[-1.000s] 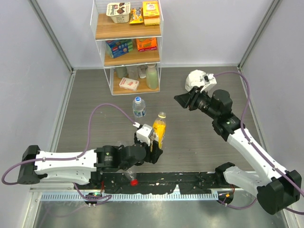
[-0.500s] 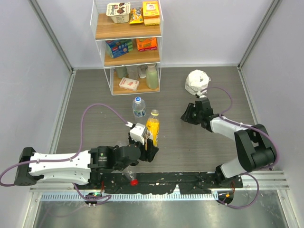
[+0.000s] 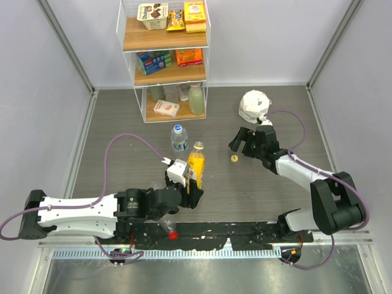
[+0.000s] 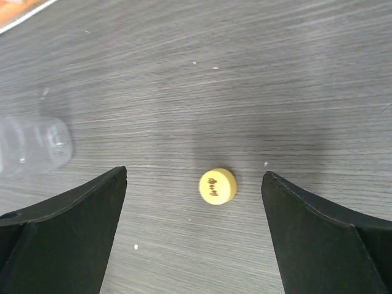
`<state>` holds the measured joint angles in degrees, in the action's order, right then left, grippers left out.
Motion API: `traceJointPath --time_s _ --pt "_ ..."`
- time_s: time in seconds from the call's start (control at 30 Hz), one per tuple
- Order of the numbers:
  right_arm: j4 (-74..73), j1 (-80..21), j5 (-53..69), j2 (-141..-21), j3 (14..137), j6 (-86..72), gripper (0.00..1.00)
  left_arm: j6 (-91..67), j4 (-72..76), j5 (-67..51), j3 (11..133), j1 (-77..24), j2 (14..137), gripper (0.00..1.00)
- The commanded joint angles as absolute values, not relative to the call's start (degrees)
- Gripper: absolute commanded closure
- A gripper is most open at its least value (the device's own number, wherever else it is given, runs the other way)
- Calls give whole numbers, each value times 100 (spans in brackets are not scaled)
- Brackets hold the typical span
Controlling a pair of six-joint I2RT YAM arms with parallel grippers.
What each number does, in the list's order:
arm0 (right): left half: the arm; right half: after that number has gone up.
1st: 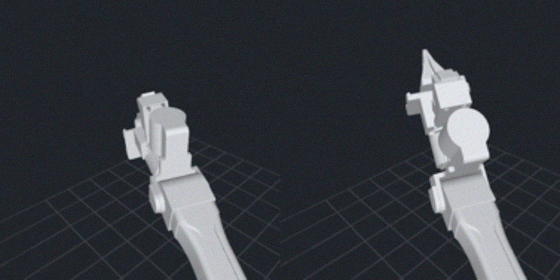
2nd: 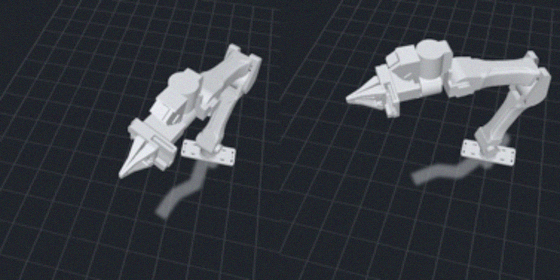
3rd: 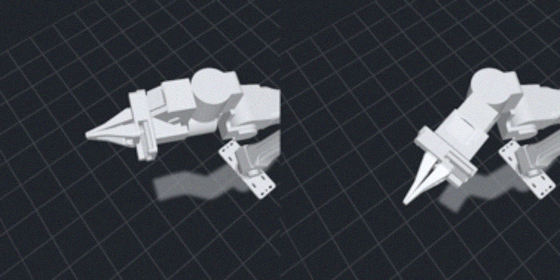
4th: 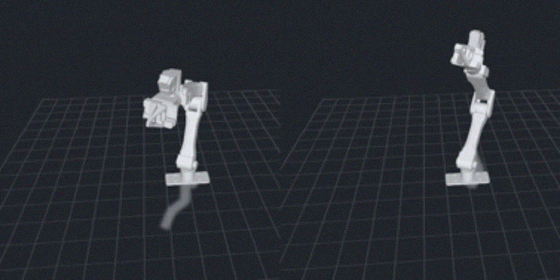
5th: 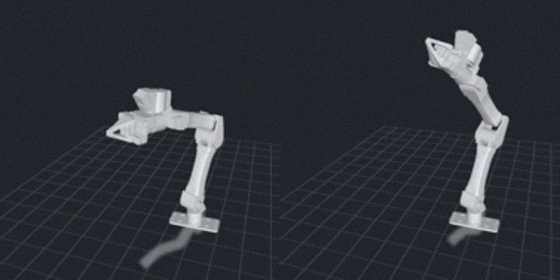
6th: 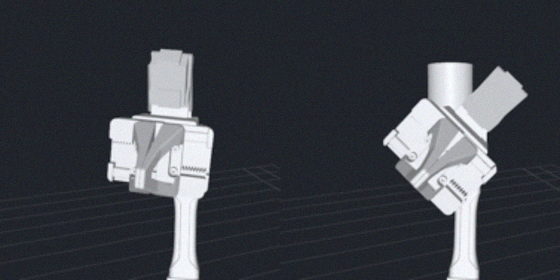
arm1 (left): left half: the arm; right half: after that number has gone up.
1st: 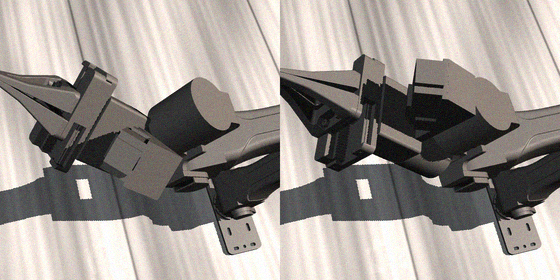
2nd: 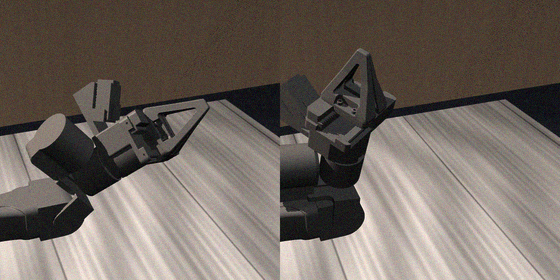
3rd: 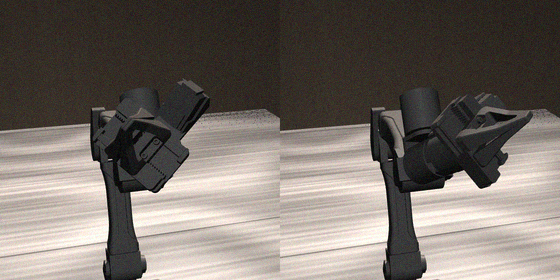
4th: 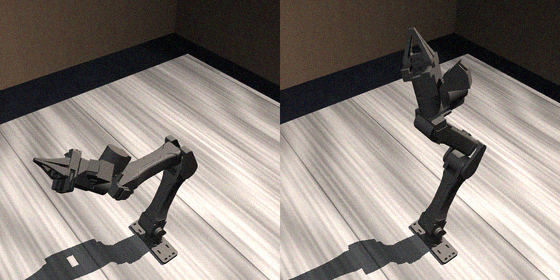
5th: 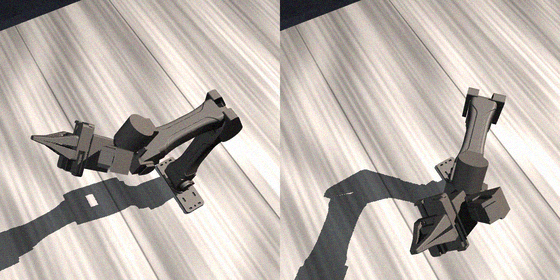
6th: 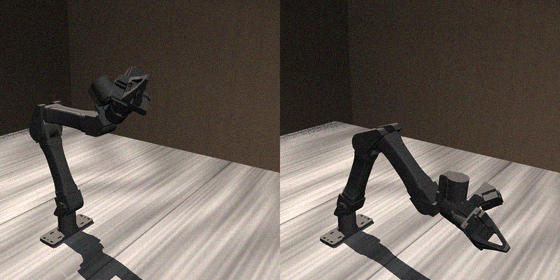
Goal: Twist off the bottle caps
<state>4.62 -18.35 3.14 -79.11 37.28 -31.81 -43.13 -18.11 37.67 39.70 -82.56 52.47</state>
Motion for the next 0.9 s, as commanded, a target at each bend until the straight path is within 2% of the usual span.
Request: traceJointPath --time_s 0.0,0.17,0.27,0.43,0.5,0.63,0.87 --pt "853 -1828 754 -7471 3744 -3288 5 -4368 -1775 4078 3938 -8279 5168 100" --pt "808 -1837 1519 -7041 3981 -3208 5 -4491 -1776 4122 3858 -8279 5185 100" --pt "993 -1828 2667 -6935 4087 -3216 6 -4500 -1732 4008 3841 -8279 5238 100" --pt "3188 -1828 4566 -6619 3508 -4296 5 -4526 -1705 3841 3858 -8271 5361 100" --pt "4031 -1837 5121 -6539 3323 -4963 0 -4509 -1618 3727 3858 -8253 5423 100" --pt "5492 -1994 5650 -6539 3146 -5729 0 -4465 -1407 3429 3841 -8069 5555 100" --pt "5256 -2478 5713 -6653 3296 -5432 0 -4307 -1213 3130 3990 -7937 5800 100"
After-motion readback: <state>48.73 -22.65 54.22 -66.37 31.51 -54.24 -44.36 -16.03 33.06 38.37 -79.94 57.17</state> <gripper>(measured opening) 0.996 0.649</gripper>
